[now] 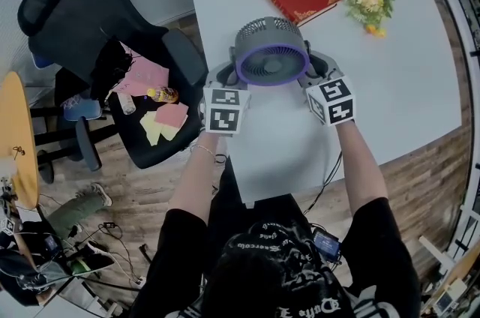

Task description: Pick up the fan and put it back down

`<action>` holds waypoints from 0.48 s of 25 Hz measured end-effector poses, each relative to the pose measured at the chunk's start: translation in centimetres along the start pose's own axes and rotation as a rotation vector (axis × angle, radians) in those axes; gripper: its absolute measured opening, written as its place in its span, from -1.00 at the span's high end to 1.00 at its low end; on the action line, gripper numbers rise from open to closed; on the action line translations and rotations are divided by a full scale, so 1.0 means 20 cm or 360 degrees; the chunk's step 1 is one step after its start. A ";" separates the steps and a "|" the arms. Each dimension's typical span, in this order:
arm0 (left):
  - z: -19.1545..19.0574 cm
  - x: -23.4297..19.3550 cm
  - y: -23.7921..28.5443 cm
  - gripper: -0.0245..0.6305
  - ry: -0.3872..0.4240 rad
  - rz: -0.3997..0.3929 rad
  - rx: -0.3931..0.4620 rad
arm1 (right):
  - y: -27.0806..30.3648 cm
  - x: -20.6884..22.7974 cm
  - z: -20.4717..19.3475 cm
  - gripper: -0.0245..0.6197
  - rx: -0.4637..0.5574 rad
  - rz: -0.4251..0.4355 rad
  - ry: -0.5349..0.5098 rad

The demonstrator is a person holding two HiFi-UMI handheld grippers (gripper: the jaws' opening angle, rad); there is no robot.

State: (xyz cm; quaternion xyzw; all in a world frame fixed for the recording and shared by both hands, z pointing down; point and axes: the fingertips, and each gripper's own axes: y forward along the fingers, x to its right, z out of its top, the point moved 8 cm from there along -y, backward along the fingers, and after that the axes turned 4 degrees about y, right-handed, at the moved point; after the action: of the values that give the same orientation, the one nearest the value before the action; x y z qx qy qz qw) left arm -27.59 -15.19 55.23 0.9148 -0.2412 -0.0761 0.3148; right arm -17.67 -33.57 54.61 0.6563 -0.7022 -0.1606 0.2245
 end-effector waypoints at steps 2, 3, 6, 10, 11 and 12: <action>0.00 0.00 -0.01 0.68 -0.0012 -0.0024 0.0012 | 0.01 -0.01 0.00 0.40 -0.0018 -0.0001 -0.0007; 0.00 0.00 -0.01 0.59 -0.0024 -0.0041 0.0017 | 0.01 -0.01 -0.01 0.30 -0.0027 -0.0004 -0.0010; -0.01 0.02 -0.02 0.14 -0.0039 -0.0059 0.0006 | 0.00 -0.02 -0.03 0.11 -0.0056 -0.0005 -0.0005; -0.02 0.04 -0.05 -0.06 -0.0003 -0.0046 -0.0024 | -0.03 -0.04 -0.04 -0.06 -0.0087 -0.0005 0.0000; -0.03 0.05 -0.07 -0.07 0.0015 -0.0038 -0.0033 | -0.05 -0.05 -0.04 -0.09 -0.0085 -0.0002 -0.0002; -0.03 0.05 -0.08 -0.09 0.0030 -0.0029 -0.0040 | -0.06 -0.06 -0.03 -0.12 -0.0080 -0.0002 -0.0004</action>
State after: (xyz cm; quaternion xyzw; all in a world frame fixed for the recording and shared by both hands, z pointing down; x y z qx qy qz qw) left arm -25.88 -14.18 54.76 0.9137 -0.2289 -0.0734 0.3276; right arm -16.19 -32.52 54.38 0.6508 -0.6978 -0.1792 0.2398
